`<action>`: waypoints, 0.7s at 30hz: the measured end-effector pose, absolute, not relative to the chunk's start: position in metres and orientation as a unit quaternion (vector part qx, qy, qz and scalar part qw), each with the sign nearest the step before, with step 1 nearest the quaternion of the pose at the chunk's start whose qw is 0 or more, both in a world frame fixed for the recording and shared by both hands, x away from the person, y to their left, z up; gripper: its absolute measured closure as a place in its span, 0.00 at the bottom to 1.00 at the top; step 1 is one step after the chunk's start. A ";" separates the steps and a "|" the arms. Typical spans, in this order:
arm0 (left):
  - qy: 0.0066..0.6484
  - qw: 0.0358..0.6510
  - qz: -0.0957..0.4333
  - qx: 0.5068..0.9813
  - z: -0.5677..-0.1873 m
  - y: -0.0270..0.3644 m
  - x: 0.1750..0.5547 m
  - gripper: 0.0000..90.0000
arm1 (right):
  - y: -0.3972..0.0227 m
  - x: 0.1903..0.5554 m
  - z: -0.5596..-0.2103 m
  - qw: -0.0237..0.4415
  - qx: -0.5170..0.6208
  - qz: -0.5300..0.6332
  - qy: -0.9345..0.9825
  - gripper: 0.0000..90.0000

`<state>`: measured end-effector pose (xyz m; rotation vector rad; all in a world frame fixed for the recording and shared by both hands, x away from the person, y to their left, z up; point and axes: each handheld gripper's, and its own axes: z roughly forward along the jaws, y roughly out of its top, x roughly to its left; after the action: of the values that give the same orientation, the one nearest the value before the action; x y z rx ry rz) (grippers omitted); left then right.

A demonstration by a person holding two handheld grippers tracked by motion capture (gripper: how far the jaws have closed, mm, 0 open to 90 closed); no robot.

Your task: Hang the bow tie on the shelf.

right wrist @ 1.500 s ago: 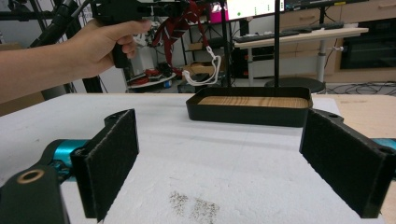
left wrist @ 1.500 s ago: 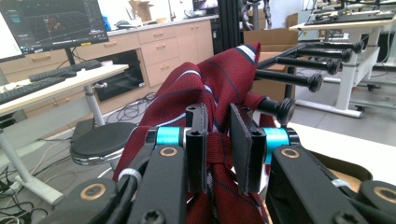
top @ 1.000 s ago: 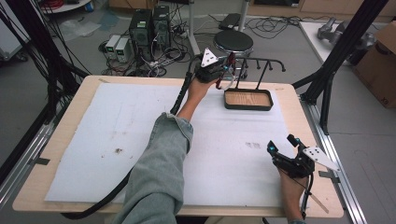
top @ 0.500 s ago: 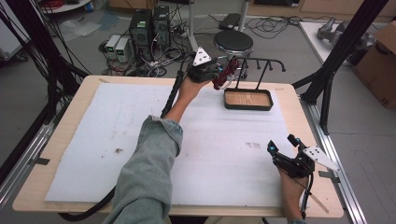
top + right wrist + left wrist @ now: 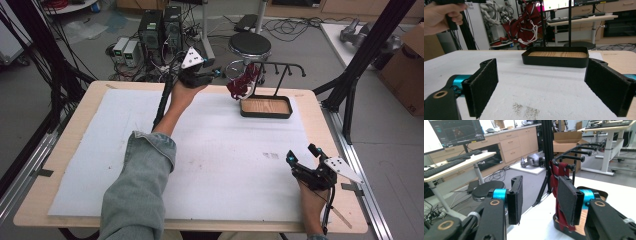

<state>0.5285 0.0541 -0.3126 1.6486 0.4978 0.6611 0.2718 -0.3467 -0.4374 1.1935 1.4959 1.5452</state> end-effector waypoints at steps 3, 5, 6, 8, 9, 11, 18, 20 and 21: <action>0.220 0.606 0.288 0.709 -0.308 0.069 0.522 0.60 | -0.347 0.272 -0.437 0.335 0.457 0.592 0.573 0.12; 0.221 0.599 0.293 0.712 -0.307 0.079 0.516 0.55 | -0.347 0.272 -0.438 0.334 0.456 0.593 0.574 0.12; 0.222 0.599 0.292 0.712 -0.307 0.082 0.514 0.55 | -0.347 0.272 -0.438 0.334 0.456 0.593 0.574 0.12; 0.225 0.599 0.288 0.713 -0.307 0.095 0.508 0.53 | -0.347 0.272 -0.438 0.334 0.457 0.592 0.574 0.12; 0.228 0.599 0.288 0.711 -0.307 0.100 0.505 0.53 | -0.347 0.272 -0.438 0.334 0.457 0.592 0.574 0.12; 0.231 0.600 0.287 0.710 -0.307 0.111 0.499 0.52 | -0.347 0.272 -0.438 0.335 0.457 0.592 0.574 0.12; 0.246 0.607 0.295 0.695 -0.306 0.141 0.478 0.42 | -0.346 0.273 -0.438 0.335 0.456 0.590 0.576 0.12; 0.248 0.608 0.298 0.693 -0.304 0.149 0.471 0.40 | -0.346 0.272 -0.437 0.335 0.457 0.589 0.576 0.12; 0.249 0.608 0.301 0.692 -0.304 0.152 0.468 0.39 | -0.346 0.272 -0.437 0.336 0.457 0.589 0.576 0.12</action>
<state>0.4682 0.1520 -0.3036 1.5988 0.5752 0.6948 0.2723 -0.3461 -0.4375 1.1918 1.5029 1.5351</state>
